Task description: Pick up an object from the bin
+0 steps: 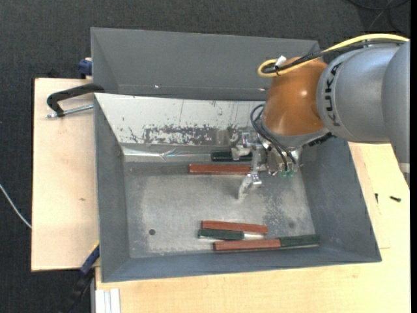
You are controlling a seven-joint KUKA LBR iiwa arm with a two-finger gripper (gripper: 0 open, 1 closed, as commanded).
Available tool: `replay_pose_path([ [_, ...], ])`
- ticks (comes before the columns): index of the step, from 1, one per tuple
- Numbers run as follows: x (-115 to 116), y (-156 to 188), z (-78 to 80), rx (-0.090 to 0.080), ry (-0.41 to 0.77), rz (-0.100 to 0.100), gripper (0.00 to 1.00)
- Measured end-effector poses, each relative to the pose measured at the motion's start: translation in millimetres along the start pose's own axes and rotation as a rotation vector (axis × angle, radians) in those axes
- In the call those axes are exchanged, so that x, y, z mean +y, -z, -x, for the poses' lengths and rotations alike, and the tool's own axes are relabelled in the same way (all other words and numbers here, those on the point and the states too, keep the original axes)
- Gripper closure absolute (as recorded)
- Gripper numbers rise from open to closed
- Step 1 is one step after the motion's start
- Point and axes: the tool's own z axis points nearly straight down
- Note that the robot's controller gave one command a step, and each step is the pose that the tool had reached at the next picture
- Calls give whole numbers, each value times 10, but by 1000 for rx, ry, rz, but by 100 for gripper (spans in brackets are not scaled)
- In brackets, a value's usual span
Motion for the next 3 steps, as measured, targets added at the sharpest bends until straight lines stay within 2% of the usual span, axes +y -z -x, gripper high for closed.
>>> replay_pose_path([
  [1,0,40,34,-12,-1,0,100],
  [2,0,40,32,-11,0,0,100],
  [3,167,1475,-171,4,-43,0,100],
])
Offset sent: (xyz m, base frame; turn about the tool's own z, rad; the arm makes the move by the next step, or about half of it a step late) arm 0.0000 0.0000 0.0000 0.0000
